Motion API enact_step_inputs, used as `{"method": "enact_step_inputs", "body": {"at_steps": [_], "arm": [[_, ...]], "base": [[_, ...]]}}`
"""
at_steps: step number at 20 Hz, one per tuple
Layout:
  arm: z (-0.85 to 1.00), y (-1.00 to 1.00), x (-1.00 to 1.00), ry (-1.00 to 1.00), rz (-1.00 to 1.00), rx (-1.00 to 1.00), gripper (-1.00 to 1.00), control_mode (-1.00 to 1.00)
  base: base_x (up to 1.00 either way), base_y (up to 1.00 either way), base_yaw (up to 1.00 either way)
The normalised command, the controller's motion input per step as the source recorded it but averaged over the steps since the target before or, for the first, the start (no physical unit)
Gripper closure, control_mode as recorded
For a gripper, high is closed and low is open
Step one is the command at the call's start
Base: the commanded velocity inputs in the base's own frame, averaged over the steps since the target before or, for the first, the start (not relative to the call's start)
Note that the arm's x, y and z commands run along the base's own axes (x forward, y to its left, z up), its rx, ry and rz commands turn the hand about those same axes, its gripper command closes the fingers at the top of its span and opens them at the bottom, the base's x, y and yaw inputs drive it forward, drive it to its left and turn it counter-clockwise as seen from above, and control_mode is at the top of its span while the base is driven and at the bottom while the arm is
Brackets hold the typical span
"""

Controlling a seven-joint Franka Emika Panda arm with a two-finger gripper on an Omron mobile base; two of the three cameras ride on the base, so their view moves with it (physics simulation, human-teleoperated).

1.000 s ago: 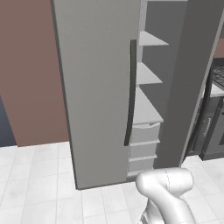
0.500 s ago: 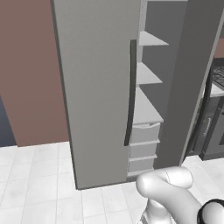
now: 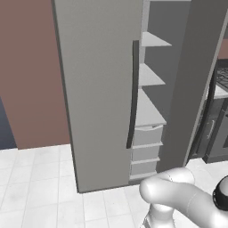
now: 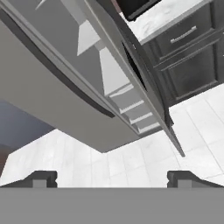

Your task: Pick up the frozen steak from the freezer, place it on any shelf in the fridge, and close the fridge and freezer doors when done.

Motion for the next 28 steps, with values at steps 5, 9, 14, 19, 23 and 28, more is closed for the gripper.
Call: {"method": "enact_step_inputs", "body": {"at_steps": [5,9,14,19,23,28], "arm": [[-0.50,-0.12,0.85,0.00,0.04,0.00,-1.00,-1.00],[-0.24,-0.13,0.62,0.00,0.03,0.00,-1.00,-1.00],[0.00,-0.15,0.47,0.00,0.01,0.01,-1.00,-1.00],[-0.12,-0.10,0.45,0.00,0.01,0.00,-1.00,-1.00],[-0.21,-0.18,0.46,0.00,0.00,0.00,-1.00,-1.00],[-0.18,-0.23,0.44,0.00,0.01,0.01,-1.00,-1.00]], "base": [[0.00,0.00,0.00],[0.00,0.00,0.00],[0.00,0.00,0.00],[0.00,0.00,0.00],[0.00,0.00,0.00],[0.00,0.00,0.00]]}}
